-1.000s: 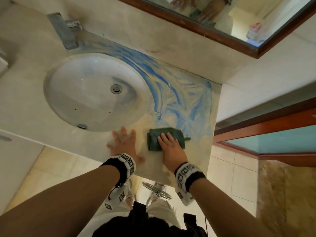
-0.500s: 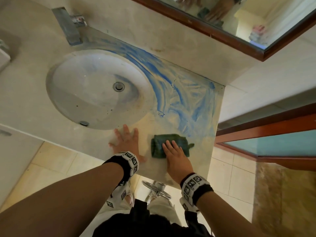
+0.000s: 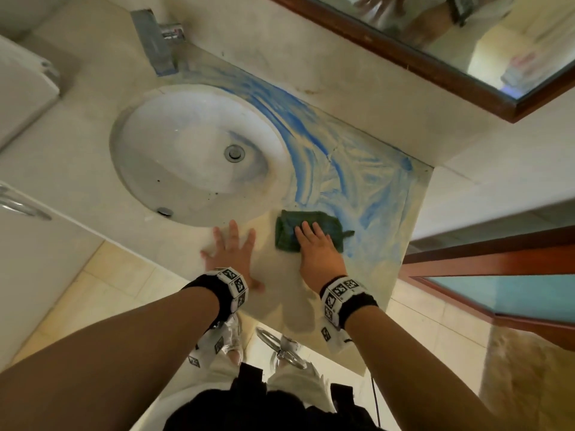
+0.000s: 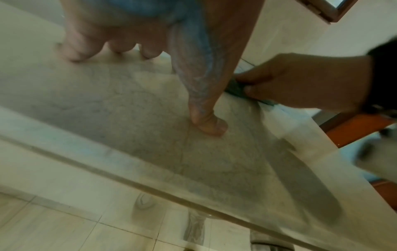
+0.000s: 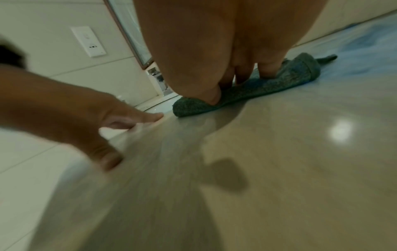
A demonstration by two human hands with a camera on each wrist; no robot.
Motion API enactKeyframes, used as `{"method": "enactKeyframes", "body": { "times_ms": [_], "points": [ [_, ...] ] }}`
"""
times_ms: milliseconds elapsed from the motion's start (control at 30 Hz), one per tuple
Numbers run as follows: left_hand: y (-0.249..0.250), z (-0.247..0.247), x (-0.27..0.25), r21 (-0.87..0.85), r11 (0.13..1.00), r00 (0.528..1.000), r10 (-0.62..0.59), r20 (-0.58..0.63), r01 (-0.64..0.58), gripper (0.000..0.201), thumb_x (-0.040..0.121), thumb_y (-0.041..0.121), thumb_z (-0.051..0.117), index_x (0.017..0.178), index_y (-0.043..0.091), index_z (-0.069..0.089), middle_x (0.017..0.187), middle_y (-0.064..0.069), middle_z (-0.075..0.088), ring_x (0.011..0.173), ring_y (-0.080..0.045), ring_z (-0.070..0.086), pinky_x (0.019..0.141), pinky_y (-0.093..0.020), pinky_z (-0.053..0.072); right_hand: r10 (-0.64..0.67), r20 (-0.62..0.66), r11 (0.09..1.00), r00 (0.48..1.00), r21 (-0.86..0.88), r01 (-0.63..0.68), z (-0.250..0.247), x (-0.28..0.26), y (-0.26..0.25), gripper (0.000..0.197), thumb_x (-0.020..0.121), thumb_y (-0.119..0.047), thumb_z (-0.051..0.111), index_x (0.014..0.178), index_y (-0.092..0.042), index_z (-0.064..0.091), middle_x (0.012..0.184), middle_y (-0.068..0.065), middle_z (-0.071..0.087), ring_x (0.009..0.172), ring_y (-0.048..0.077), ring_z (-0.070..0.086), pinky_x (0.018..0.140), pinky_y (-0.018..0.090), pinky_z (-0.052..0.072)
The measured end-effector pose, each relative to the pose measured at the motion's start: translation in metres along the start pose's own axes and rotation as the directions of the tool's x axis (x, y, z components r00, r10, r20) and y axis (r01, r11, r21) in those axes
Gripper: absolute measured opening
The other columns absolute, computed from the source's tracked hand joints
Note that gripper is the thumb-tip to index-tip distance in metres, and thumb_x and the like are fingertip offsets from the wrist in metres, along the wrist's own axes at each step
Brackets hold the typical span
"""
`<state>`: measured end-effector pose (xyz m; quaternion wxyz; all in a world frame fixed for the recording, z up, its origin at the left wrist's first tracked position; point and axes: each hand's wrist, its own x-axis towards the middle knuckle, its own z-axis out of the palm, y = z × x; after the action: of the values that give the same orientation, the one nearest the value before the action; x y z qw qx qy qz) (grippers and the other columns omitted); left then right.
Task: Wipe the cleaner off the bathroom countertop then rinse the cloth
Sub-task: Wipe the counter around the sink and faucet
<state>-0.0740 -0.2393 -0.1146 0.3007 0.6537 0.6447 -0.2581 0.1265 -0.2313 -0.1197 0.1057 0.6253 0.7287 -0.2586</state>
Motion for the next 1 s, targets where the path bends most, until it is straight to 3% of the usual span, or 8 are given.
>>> {"method": "enactKeyframes", "body": {
  "times_ms": [167, 500, 700, 800, 900, 1000],
  "points": [
    [0.014, -0.008, -0.001, -0.029, 0.998, 0.997, -0.059, 0.056, 0.06, 0.139, 0.062, 0.062, 0.081, 0.15, 0.032, -0.022, 0.153, -0.011, -0.037, 0.142, -0.044, -0.024, 0.109, -0.068, 0.02, -0.059, 0.107, 0.995, 0.993, -0.077, 0.067, 0.012, -0.051, 0.026, 0.064, 0.098, -0.012, 0.032, 0.156, -0.024, 0.005, 0.164, -0.005, -0.001, 0.15, 0.015, -0.008, 0.121, 0.037, -0.002],
    [0.026, -0.002, 0.0, -0.119, 0.984, 0.991, -0.131, 0.025, 0.133, 0.14, 0.058, 0.07, 0.077, 0.149, 0.035, -0.023, 0.154, -0.009, -0.036, 0.142, -0.042, -0.026, 0.108, -0.07, 0.019, -0.209, 0.111, 0.967, 0.972, -0.124, 0.222, -0.033, 0.055, 0.001, 0.072, 0.096, -0.014, 0.045, 0.156, -0.02, 0.006, 0.164, -0.004, -0.001, 0.15, 0.019, -0.005, 0.122, 0.043, 0.002],
    [0.022, -0.001, -0.002, -0.174, 0.978, 0.993, -0.114, 0.013, 0.114, 0.139, 0.058, 0.066, 0.08, 0.149, 0.038, -0.022, 0.154, -0.005, -0.036, 0.142, -0.039, -0.028, 0.109, -0.071, 0.014, -0.233, 0.12, 0.965, 0.965, -0.092, 0.245, -0.011, -0.004, 0.037, 0.064, 0.099, -0.015, 0.035, 0.156, -0.019, 0.007, 0.164, -0.002, 0.0, 0.15, 0.018, -0.006, 0.122, 0.041, -0.002],
    [0.021, 0.0, 0.001, -0.162, 0.981, 0.994, -0.102, 0.023, 0.105, 0.141, 0.058, 0.067, 0.08, 0.149, 0.037, -0.023, 0.154, -0.006, -0.037, 0.141, -0.041, -0.027, 0.108, -0.072, 0.014, -0.292, 0.061, 0.952, 0.954, -0.078, 0.296, 0.007, -0.035, 0.061, 0.066, 0.094, -0.012, 0.046, 0.154, -0.017, 0.019, 0.162, 0.002, 0.015, 0.148, 0.02, -0.004, 0.122, 0.047, 0.003],
    [0.02, 0.001, 0.003, -0.168, 0.98, 0.995, -0.101, 0.019, 0.102, 0.142, 0.057, 0.066, 0.081, 0.149, 0.037, -0.023, 0.153, -0.006, -0.038, 0.141, -0.04, -0.028, 0.108, -0.073, 0.013, -0.301, 0.149, 0.94, 0.942, -0.119, 0.319, -0.003, -0.02, 0.057, 0.066, 0.098, -0.016, 0.04, 0.155, -0.017, 0.009, 0.163, 0.001, 0.004, 0.15, 0.021, -0.006, 0.117, 0.039, -0.01],
    [0.019, 0.002, 0.004, -0.175, 0.978, 0.994, -0.108, 0.023, 0.11, 0.141, 0.056, 0.065, 0.081, 0.149, 0.039, -0.022, 0.153, -0.004, -0.038, 0.141, -0.039, -0.029, 0.108, -0.073, 0.013, -0.32, 0.127, 0.93, 0.939, -0.147, 0.337, -0.022, 0.02, 0.031, 0.067, 0.098, -0.018, 0.039, 0.156, -0.018, 0.005, 0.164, -0.001, 0.0, 0.15, 0.021, -0.005, 0.121, 0.042, -0.005]
  ]
}}
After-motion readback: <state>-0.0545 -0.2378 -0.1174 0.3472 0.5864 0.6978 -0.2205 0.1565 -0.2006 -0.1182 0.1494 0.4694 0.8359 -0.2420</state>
